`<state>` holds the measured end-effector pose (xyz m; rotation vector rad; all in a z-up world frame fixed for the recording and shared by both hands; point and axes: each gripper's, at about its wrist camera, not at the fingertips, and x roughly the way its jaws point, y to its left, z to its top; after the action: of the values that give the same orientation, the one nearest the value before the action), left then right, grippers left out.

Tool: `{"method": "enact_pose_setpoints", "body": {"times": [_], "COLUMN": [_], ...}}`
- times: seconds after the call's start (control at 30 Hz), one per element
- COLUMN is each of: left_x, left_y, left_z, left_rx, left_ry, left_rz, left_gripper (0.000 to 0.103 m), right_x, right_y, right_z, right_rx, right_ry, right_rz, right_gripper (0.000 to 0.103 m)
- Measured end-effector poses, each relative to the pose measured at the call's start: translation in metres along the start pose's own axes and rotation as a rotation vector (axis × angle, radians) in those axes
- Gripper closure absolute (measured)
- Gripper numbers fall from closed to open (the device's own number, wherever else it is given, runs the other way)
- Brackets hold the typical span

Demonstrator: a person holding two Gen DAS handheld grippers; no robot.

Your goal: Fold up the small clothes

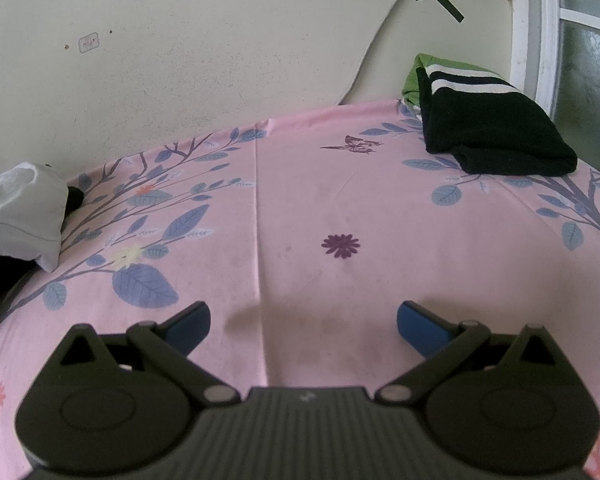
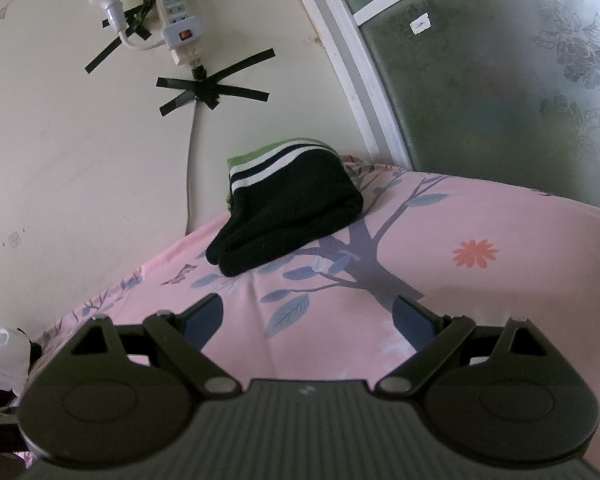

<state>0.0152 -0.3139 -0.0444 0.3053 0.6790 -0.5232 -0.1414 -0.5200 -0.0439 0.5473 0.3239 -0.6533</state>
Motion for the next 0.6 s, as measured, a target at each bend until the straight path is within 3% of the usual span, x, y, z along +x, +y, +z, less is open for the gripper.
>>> {"method": "enact_pose_setpoints", "body": {"times": [0.6], "left_x": [-0.0010], "left_y": [-0.0006], "left_z": [-0.0002], "left_rx": [0.011], "left_ry": [-0.007], "left_rz": [-0.004], "left_gripper": [0.000], "right_x": [-0.0014], "right_y": [0.0003], "right_z": [-0.0011], "right_rx": [0.001], "right_ry": [-0.003], "right_rz": [-0.002], "right_gripper": [0.015]}}
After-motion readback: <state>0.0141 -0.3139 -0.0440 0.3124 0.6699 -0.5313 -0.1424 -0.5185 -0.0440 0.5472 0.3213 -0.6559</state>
